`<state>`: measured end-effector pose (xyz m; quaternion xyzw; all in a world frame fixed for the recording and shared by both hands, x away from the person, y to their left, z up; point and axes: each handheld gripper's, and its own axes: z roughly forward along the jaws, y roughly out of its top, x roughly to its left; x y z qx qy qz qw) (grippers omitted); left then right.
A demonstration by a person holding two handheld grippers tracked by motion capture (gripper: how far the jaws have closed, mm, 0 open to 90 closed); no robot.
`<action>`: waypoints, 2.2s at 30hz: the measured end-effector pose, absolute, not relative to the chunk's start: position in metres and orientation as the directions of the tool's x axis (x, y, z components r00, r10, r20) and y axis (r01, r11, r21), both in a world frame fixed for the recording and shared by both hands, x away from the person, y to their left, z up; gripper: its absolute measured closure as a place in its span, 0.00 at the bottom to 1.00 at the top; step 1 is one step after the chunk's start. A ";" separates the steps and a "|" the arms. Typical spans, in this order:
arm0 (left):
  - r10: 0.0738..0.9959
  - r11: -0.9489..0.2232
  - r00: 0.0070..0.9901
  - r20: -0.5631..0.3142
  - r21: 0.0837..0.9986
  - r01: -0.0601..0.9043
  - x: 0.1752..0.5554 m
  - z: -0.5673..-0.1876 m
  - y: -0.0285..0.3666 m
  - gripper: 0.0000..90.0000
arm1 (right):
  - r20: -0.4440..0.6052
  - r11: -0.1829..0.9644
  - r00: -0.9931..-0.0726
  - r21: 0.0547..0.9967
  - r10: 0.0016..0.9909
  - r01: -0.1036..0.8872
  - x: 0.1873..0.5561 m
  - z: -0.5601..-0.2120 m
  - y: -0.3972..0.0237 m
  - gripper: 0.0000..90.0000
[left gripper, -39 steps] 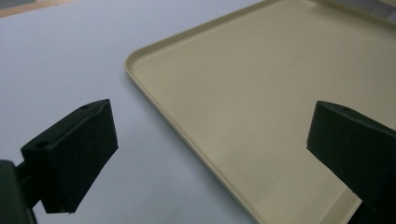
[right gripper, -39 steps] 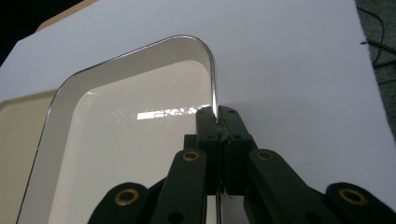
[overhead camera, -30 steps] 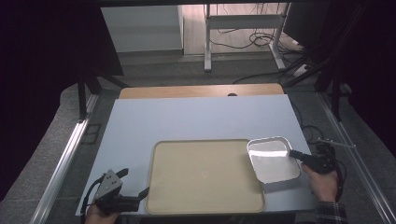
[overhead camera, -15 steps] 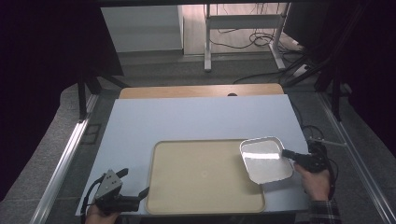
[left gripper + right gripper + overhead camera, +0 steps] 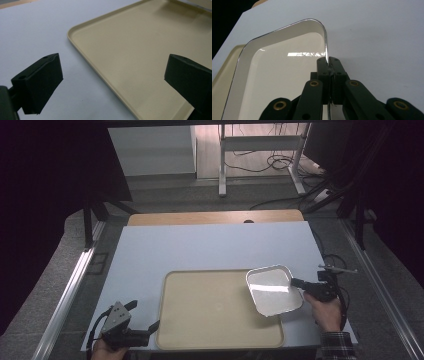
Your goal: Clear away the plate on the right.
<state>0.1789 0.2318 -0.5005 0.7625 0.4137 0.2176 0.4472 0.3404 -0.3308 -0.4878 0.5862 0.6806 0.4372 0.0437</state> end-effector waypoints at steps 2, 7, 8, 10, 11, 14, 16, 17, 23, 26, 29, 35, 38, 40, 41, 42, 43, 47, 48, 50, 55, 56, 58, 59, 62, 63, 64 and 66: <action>0.826 -0.257 0.563 -0.038 0.862 0.436 0.179 -0.501 0.232 0.01 | 0.454 -0.066 -0.315 0.647 0.833 0.760 0.342 -0.488 -0.326 0.98; 0.826 -0.258 0.563 -0.038 0.862 0.436 0.179 -0.500 0.232 0.01 | 0.465 -0.053 -0.336 0.645 0.819 0.762 0.347 -0.489 -0.309 0.98; 0.826 -0.258 0.563 -0.038 0.862 0.436 0.179 -0.500 0.232 0.01 | 0.465 -0.053 -0.336 0.645 0.819 0.762 0.347 -0.489 -0.309 0.98; 0.826 -0.258 0.563 -0.038 0.863 0.435 0.179 -0.500 0.232 0.01 | 0.463 -0.037 -0.351 0.644 0.814 0.764 0.349 -0.489 -0.297 0.98; 0.826 -0.257 0.563 -0.038 0.863 0.435 0.179 -0.500 0.232 0.01 | 0.463 -0.037 -0.351 0.644 0.814 0.764 0.349 -0.489 -0.297 0.98; 0.825 -0.258 0.563 -0.037 0.863 0.435 0.179 -0.501 0.232 0.01 | 0.460 -0.015 -0.368 0.640 0.808 0.768 0.352 -0.492 -0.282 0.98; 0.825 -0.258 0.563 -0.037 0.863 0.434 0.179 -0.500 0.232 0.01 | 0.458 -0.006 -0.374 0.639 0.807 0.769 0.352 -0.492 -0.278 0.98; 0.825 -0.258 0.563 -0.037 0.863 0.434 0.179 -0.501 0.232 0.01 | 0.457 -0.002 -0.376 0.637 0.806 0.771 0.353 -0.493 -0.274 0.98; 0.825 -0.258 0.564 -0.037 0.863 0.434 0.179 -0.501 0.232 0.01 | 0.453 0.029 -0.397 0.629 0.798 0.777 0.355 -0.498 -0.255 0.98; 0.825 -0.259 0.564 -0.036 0.863 0.434 0.179 -0.501 0.232 0.01 | 0.452 0.033 -0.399 0.629 0.798 0.777 0.356 -0.499 -0.251 0.98; 0.825 -0.259 0.564 -0.036 0.863 0.434 0.179 -0.500 0.232 0.01 | 0.452 0.040 -0.403 0.625 0.795 0.780 0.358 -0.501 -0.242 0.98; 0.825 -0.260 0.565 -0.035 0.863 0.433 0.179 -0.501 0.232 0.01 | 0.447 0.051 -0.407 0.621 0.797 0.782 0.361 -0.504 -0.228 0.98; 0.825 -0.260 0.565 -0.036 0.863 0.433 0.179 -0.501 0.232 0.01 | 0.447 0.052 -0.406 0.619 0.797 0.783 0.362 -0.505 -0.223 0.98; 0.824 -0.260 0.565 -0.035 0.863 0.433 0.179 -0.501 0.232 0.01 | 0.442 0.056 -0.406 0.618 0.800 0.784 0.364 -0.506 -0.219 0.99; 0.824 -0.260 0.565 -0.035 0.863 0.433 0.179 -0.501 0.232 0.01 | 0.438 0.061 -0.408 0.618 0.801 0.784 0.365 -0.507 -0.214 0.98; 0.824 -0.260 0.565 -0.035 0.863 0.433 0.179 -0.501 0.232 0.01 | 0.436 0.063 -0.408 0.618 0.802 0.784 0.365 -0.508 -0.212 0.98; 0.824 -0.261 0.565 -0.034 0.863 0.433 0.179 -0.501 0.232 0.01 | 0.434 0.067 -0.409 0.616 0.803 0.785 0.366 -0.509 -0.210 0.98; 0.824 -0.261 0.565 -0.035 0.863 0.433 0.178 -0.500 0.232 0.01 | 0.423 0.073 -0.407 0.615 0.809 0.785 0.367 -0.511 -0.203 0.98; 0.824 -0.261 0.565 -0.034 0.863 0.433 0.178 -0.501 0.232 0.01 | 0.420 0.076 -0.406 0.613 0.812 0.786 0.368 -0.512 -0.199 0.98; 0.824 -0.261 0.566 -0.034 0.863 0.432 0.178 -0.501 0.232 0.01 | 0.417 0.077 -0.405 0.613 0.814 0.787 0.369 -0.514 -0.196 0.98; 0.824 -0.262 0.566 -0.034 0.863 0.432 0.178 -0.500 0.232 0.01 | 0.401 0.085 -0.405 0.616 0.822 0.783 0.370 -0.516 -0.189 0.98; 0.824 -0.261 0.566 -0.034 0.863 0.432 0.178 -0.501 0.232 0.01 | 0.399 0.087 -0.405 0.617 0.822 0.783 0.370 -0.517 -0.188 0.98; 0.823 -0.262 0.567 -0.034 0.863 0.432 0.178 -0.501 0.232 0.01 | 0.391 0.092 -0.406 0.617 0.826 0.782 0.370 -0.518 -0.186 0.98; 0.823 -0.262 0.567 -0.034 0.863 0.432 0.178 -0.501 0.232 0.01 | 0.386 0.095 -0.406 0.618 0.828 0.781 0.370 -0.518 -0.185 0.98; 0.823 -0.263 0.567 -0.033 0.863 0.431 0.178 -0.500 0.232 0.01 | 0.382 0.104 -0.411 0.615 0.828 0.782 0.370 -0.522 -0.183 0.98; 0.823 -0.263 0.567 -0.032 0.863 0.431 0.178 -0.500 0.232 0.01 | 0.379 0.108 -0.412 0.614 0.828 0.782 0.370 -0.522 -0.182 0.97; 0.823 -0.263 0.567 -0.032 0.863 0.431 0.178 -0.500 0.232 0.01 | 0.378 0.116 -0.419 0.613 0.825 0.782 0.370 -0.523 -0.182 0.96; 0.822 -0.264 0.568 -0.031 0.863 0.430 0.178 -0.500 0.232 0.01 | 0.360 0.127 -0.429 0.625 0.828 0.770 0.369 -0.522 -0.182 0.87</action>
